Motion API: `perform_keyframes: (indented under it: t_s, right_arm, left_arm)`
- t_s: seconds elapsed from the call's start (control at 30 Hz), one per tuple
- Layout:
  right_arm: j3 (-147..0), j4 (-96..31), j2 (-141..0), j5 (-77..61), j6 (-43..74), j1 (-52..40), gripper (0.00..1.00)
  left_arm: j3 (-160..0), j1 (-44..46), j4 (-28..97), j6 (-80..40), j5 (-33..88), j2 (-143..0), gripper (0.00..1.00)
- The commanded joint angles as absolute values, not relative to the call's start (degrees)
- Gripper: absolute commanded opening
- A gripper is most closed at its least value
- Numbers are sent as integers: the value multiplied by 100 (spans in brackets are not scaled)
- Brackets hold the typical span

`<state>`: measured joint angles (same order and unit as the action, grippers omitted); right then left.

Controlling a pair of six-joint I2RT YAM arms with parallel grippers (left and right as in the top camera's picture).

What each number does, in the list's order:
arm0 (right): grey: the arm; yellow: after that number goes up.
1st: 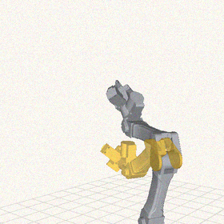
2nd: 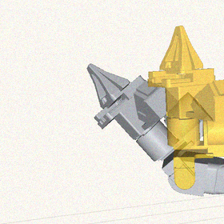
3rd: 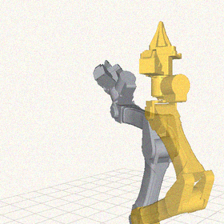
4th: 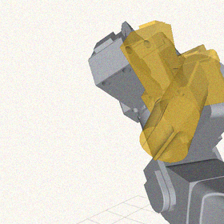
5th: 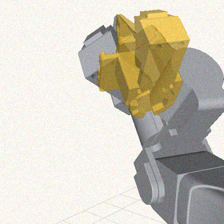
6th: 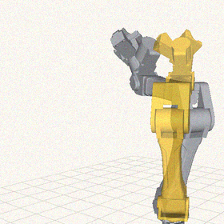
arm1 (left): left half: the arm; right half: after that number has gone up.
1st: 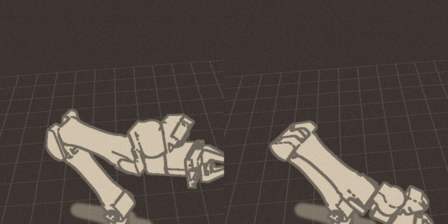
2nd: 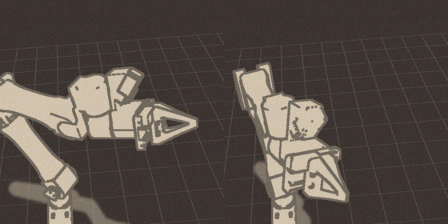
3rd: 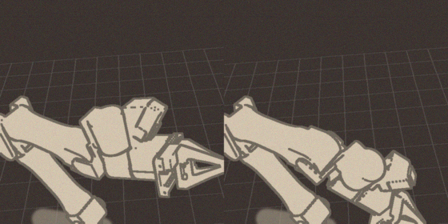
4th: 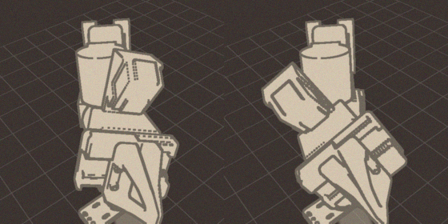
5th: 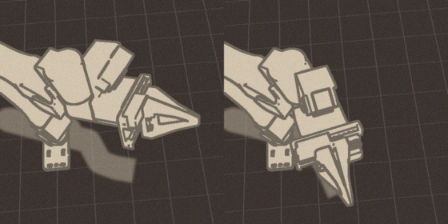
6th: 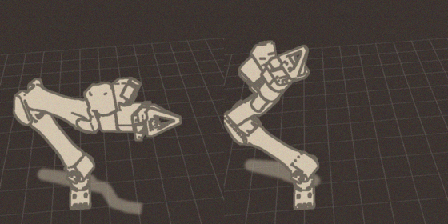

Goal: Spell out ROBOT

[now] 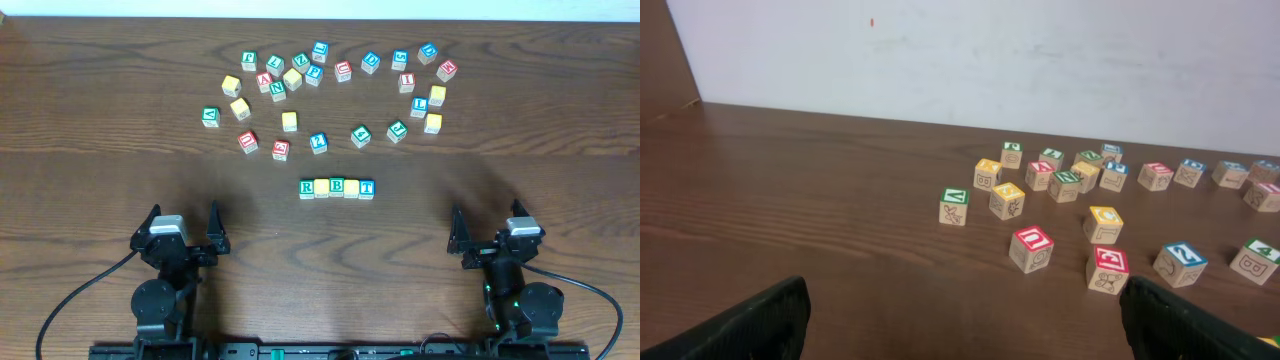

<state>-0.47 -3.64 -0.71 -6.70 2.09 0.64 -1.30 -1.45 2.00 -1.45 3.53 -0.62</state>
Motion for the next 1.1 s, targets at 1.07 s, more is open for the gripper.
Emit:
perform_keyframes:
  t_s: [1.07]
  right_arm:
    - [-32, -384, -38, -659, 121, 43, 99]
  left_arm:
    - [-23, -169, 370, 148, 530, -27, 98]
